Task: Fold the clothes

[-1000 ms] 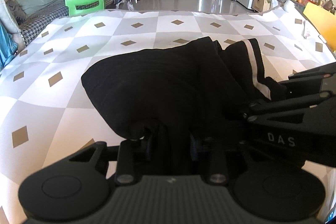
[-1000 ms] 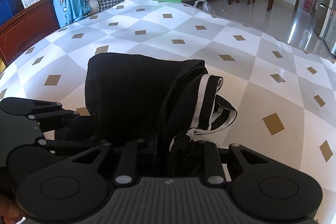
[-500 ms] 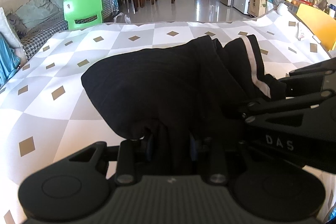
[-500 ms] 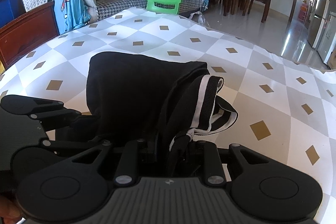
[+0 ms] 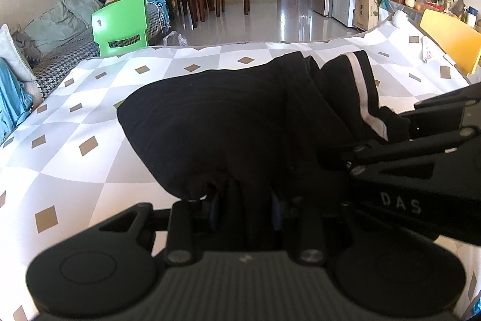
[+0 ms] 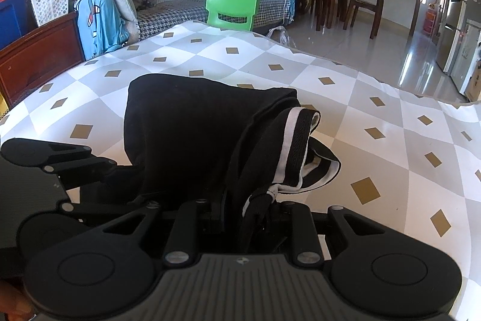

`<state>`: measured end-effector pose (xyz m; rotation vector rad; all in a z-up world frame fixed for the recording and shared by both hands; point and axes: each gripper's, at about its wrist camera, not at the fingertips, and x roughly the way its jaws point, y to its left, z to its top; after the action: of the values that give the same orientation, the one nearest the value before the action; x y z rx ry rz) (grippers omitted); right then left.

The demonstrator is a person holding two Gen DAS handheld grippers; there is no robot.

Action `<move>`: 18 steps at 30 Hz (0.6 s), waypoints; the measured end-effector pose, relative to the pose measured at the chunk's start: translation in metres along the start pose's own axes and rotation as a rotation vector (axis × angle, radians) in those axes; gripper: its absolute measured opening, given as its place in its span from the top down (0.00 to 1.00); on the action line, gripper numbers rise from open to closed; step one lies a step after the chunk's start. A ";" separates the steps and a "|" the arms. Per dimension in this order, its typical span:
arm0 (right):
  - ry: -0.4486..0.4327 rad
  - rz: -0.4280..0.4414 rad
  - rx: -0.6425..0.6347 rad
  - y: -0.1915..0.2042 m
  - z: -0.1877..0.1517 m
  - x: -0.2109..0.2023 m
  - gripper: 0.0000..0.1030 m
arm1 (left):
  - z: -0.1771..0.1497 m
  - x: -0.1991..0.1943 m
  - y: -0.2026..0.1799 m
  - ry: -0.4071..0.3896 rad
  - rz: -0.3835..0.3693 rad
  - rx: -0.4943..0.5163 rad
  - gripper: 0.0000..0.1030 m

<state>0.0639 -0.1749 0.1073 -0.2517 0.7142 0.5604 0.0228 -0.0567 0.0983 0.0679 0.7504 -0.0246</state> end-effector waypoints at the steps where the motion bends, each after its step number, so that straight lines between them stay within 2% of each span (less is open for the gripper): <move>1: -0.002 0.000 0.000 0.000 0.000 -0.001 0.78 | 0.000 -0.001 0.000 -0.002 0.001 0.000 0.71; 18: -0.061 -0.003 0.034 -0.004 0.001 -0.024 0.78 | 0.006 -0.020 -0.007 -0.058 0.019 0.018 0.71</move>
<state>0.0520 -0.1869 0.1243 -0.2028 0.6635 0.5502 0.0120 -0.0637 0.1164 0.0912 0.6918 -0.0151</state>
